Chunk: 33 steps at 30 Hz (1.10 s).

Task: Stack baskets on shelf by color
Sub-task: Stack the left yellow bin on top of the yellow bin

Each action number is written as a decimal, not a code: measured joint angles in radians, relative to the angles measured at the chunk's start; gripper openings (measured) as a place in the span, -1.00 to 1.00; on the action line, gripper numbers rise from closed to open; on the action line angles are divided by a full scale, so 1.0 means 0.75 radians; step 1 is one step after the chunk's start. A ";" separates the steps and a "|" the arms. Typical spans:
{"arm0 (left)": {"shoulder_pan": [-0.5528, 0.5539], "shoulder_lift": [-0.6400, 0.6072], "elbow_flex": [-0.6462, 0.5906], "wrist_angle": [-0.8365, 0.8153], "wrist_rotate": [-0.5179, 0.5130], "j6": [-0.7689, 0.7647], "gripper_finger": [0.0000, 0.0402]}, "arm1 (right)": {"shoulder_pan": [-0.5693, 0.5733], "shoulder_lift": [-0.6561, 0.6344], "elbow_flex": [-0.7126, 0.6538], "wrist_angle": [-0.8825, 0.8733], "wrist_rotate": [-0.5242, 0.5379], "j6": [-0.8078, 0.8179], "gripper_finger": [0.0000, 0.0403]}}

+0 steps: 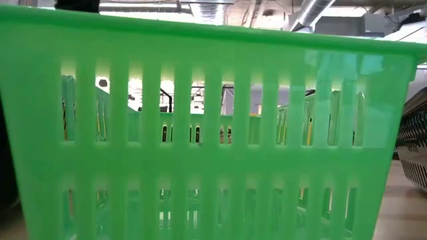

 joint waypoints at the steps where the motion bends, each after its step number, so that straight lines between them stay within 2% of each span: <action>1: 0.009 0.024 0.000 0.037 0.036 0.016 -0.35 | 0.019 -0.009 0.000 0.004 0.000 0.009 -0.57; 6: 0.047 0.148 0.001 0.149 0.190 0.090 -0.19 | 0.078 -0.027 0.000 0.001 0.000 0.047 -0.57; 13: 0.093 0.330 0.001 -0.098 0.300 0.081 -0.01 | 0.115 -0.014 -0.002 -0.006 0.001 0.038 -0.57; 24: 0.132 0.570 0.001 0.024 0.509 0.073 0.02 | 0.114 -0.015 -0.002 -0.006 0.001 -0.016 -0.57; 33: 0.170 0.691 0.001 0.037 0.494 0.084 0.02 | 0.114 -0.015 -0.002 -0.011 -0.078 -0.051 -0.57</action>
